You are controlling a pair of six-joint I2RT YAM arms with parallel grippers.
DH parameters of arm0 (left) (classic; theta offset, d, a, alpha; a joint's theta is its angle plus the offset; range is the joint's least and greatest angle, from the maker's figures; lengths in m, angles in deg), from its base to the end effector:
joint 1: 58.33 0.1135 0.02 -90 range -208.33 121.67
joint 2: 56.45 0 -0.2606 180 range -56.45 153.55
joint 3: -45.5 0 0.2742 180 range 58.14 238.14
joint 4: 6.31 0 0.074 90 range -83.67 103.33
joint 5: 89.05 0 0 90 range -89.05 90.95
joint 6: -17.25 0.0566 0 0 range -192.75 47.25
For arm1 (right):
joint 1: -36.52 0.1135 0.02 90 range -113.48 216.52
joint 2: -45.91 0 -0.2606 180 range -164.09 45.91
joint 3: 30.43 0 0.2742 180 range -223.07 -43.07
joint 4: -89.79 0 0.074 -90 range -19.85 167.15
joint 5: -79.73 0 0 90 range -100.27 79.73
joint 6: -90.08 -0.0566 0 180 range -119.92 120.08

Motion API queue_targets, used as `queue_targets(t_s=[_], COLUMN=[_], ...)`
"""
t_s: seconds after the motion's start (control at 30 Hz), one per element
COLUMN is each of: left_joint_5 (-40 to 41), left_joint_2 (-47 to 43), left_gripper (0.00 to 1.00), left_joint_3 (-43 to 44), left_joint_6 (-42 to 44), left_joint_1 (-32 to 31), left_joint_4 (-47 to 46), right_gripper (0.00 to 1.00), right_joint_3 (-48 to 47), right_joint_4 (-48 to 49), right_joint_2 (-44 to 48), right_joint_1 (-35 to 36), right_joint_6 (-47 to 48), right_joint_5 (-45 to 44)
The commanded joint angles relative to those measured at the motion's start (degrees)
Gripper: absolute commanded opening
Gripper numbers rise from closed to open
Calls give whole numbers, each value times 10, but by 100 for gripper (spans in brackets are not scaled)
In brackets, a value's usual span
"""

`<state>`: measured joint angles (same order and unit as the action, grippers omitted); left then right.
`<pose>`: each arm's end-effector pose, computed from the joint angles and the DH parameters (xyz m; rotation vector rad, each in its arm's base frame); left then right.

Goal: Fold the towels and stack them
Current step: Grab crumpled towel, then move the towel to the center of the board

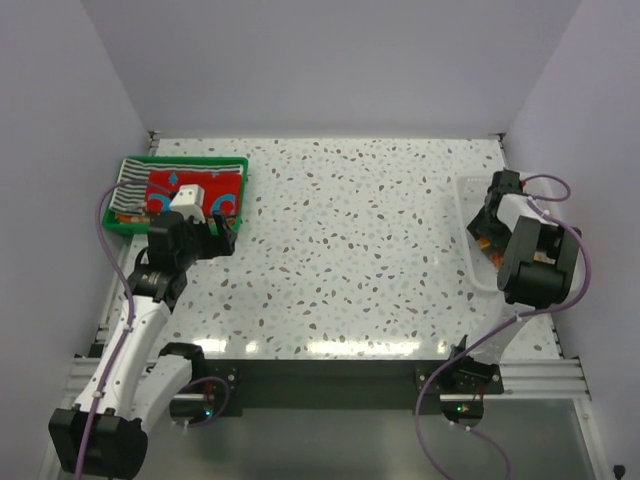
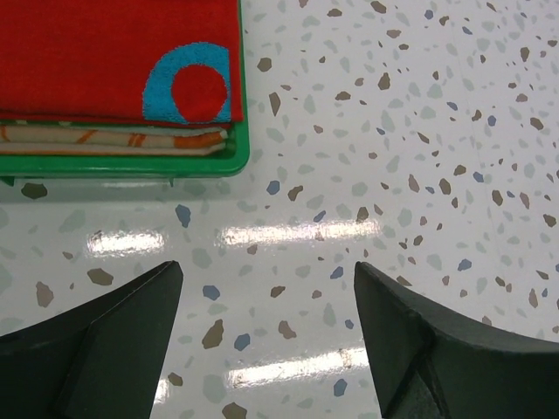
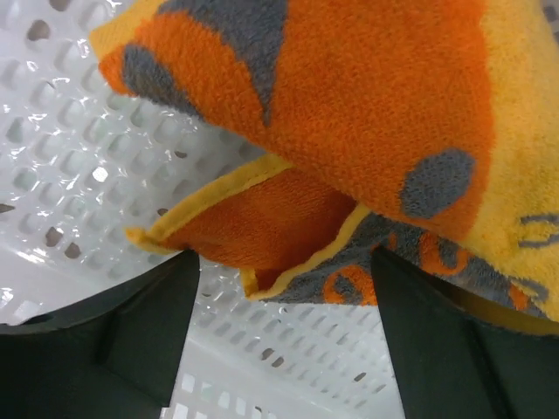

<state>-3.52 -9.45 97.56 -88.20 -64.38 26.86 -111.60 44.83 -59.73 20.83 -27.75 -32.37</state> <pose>0.2287 -0.0287 0.2668 -0.1216 2.0709 -0.3114 0.3642 -0.1244 0.1325 1.0930 2.4794 -0.4739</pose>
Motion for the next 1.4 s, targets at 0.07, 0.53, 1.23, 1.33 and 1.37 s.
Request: queue_targets(t_s=[0.07, 0.53, 1.23, 1.33, 1.37], left_joint_5=[-5, -12, -51, -76, -88], left_joint_2=[3, 12, 16, 31, 35], left_gripper=[85, 100, 100, 100, 100], left_joint_3=[-11, -19, -11, -5, -3], left_joint_6=[3, 5, -13, -13, -17], left_joint_1=[-3, -2, -2, -3, -4], left_joint_4=[-40, -49, -44, -38, -37], right_gripper=[59, 0, 25, 49, 61], right_joint_3=[14, -117, -72, -38, -33], right_joint_4=[19, -39, -137, -125, -126], right_joint_2=[-42, 170, 96, 110, 124], right_joint_1=[-12, 36, 743, 768, 766], right_joint_6=[6, 87, 198, 182, 177], right_joint_5=[61, 75, 243, 278, 258])
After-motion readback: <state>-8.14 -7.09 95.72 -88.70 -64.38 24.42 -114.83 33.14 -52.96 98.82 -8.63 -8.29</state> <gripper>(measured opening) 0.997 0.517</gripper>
